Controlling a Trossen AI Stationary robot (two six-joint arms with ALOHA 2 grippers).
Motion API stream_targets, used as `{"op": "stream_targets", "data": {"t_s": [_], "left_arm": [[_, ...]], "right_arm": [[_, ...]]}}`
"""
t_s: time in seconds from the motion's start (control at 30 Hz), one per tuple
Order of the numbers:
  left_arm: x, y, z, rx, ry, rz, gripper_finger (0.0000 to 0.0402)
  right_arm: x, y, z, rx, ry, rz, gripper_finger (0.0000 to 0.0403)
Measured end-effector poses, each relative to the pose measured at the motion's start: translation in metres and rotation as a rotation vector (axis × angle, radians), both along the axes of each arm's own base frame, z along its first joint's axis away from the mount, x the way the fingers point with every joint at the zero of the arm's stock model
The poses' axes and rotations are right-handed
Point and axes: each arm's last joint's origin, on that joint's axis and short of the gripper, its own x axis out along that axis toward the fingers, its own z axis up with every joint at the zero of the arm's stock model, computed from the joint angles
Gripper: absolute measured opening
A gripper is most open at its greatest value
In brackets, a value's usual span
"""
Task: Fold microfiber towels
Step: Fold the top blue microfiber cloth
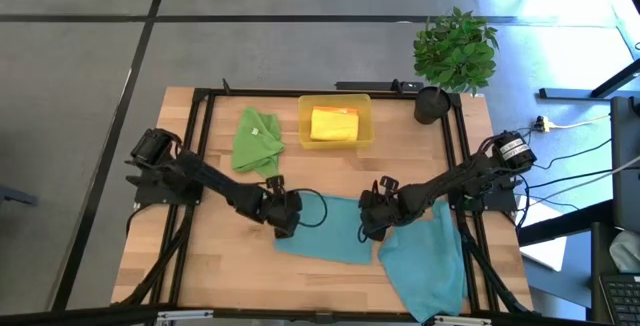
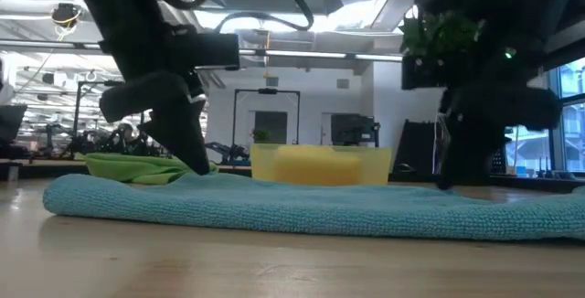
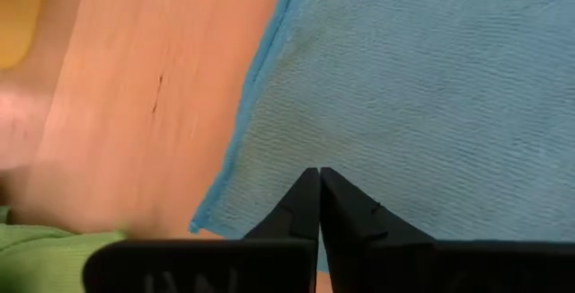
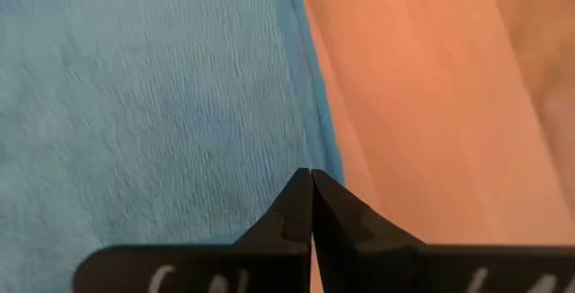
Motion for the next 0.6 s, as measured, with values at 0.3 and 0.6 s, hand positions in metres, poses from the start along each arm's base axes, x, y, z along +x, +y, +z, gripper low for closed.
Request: {"op": "stream_targets", "data": {"t_s": [0.3, 0.6], "left_arm": [[0.009, 0.040, -0.002, -0.050, 0.082, 0.003, 0.0001], [0.014, 0.084, -0.002, -0.068, 0.113, 0.037, 0.0001]], "right_arm": [[-0.013, -0.001, -0.016, 0.018, -0.011, -0.046, 0.0004], [-0.017, 0.019, -0.016, 0.095, -0.045, -0.022, 0.0006]]}}
